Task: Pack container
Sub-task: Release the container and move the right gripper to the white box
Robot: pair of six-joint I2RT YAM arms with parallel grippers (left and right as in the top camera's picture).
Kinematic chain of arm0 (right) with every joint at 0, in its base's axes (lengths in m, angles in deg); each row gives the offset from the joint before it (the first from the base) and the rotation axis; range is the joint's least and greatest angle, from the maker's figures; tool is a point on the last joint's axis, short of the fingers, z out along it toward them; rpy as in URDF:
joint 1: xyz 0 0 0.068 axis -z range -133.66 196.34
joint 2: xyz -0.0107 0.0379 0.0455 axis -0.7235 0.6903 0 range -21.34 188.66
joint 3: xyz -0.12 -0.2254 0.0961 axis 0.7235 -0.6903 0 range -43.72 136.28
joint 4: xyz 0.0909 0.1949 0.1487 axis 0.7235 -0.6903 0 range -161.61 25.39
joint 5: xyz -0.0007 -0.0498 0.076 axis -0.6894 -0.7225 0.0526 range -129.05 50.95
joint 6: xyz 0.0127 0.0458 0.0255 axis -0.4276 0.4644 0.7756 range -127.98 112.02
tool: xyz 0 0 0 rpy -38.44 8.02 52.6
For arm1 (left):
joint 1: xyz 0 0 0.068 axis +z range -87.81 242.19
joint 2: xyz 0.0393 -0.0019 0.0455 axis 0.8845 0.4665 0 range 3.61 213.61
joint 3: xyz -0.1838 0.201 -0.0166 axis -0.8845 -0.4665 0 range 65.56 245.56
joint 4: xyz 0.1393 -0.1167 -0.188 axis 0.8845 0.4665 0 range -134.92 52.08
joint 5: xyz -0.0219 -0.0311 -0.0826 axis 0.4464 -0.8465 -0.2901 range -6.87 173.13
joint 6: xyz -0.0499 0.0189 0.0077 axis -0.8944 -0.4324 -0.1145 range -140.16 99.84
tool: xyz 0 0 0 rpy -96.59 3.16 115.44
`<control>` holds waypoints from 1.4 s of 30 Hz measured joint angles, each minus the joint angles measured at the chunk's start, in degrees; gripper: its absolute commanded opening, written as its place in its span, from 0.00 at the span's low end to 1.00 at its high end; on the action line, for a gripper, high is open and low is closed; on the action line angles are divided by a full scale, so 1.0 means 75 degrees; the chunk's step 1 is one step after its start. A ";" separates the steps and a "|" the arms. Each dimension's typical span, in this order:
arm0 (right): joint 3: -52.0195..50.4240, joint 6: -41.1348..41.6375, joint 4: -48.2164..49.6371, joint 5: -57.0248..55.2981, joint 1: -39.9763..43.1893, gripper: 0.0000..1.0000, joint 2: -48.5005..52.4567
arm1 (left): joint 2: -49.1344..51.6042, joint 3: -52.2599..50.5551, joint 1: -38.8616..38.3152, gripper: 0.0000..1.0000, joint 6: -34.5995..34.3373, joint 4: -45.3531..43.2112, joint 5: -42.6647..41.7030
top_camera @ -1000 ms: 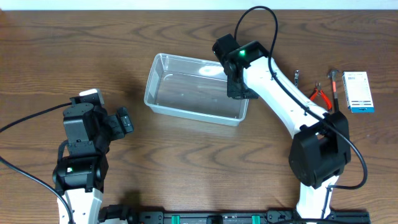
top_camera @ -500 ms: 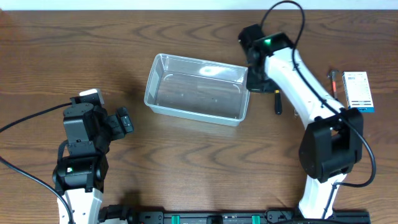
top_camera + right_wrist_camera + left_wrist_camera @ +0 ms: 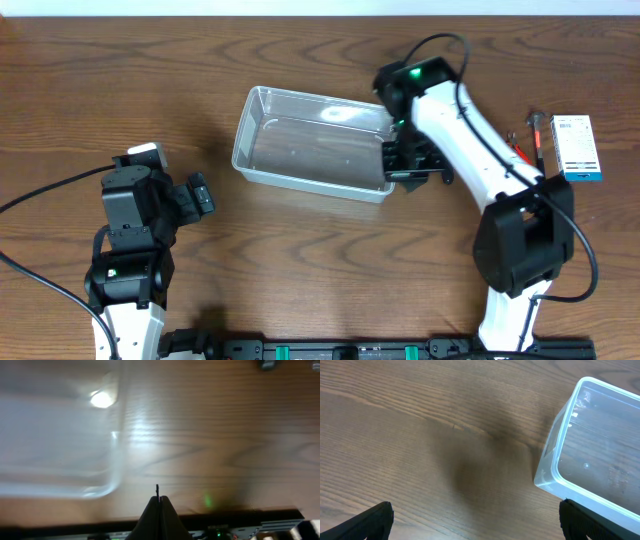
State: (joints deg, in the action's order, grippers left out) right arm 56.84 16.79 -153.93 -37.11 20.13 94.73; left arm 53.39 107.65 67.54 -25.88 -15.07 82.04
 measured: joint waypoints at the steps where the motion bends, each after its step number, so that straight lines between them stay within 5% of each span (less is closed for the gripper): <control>1: 0.0000 -0.0015 0.0015 0.0035 -0.0125 0.01 0.0000 | 0.0000 0.0000 0.0000 0.98 0.0000 -0.0003 0.0003; 11: -0.0344 -0.0099 0.1807 0.0067 -0.1437 0.01 0.0000 | -0.0003 0.0000 0.0000 0.98 0.0000 -0.0003 0.0003; 26: -0.1367 -0.0064 0.2891 -0.0629 -0.1172 0.01 -0.0044 | 0.0000 0.0000 0.0000 0.98 0.0000 -0.0003 0.0000; 33: -0.1192 -0.0341 0.3162 -0.1326 -0.1142 0.01 -0.1469 | -0.0003 0.0000 0.0000 0.98 0.0000 -0.0003 0.0003; 37: -0.0959 -0.0396 0.3302 -0.2291 -0.0638 0.08 -0.2900 | -0.0003 0.0000 0.0000 0.98 0.0000 -0.0003 0.0000; 42: -0.0854 -0.0431 0.3264 -0.3316 0.1145 0.01 -0.3710 | -0.0003 0.0000 0.0000 0.98 0.0000 0.0000 0.0000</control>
State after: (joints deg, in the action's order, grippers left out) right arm 50.43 13.56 -129.45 -61.99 28.72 66.90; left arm 53.37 107.65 67.54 -25.88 -15.07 82.04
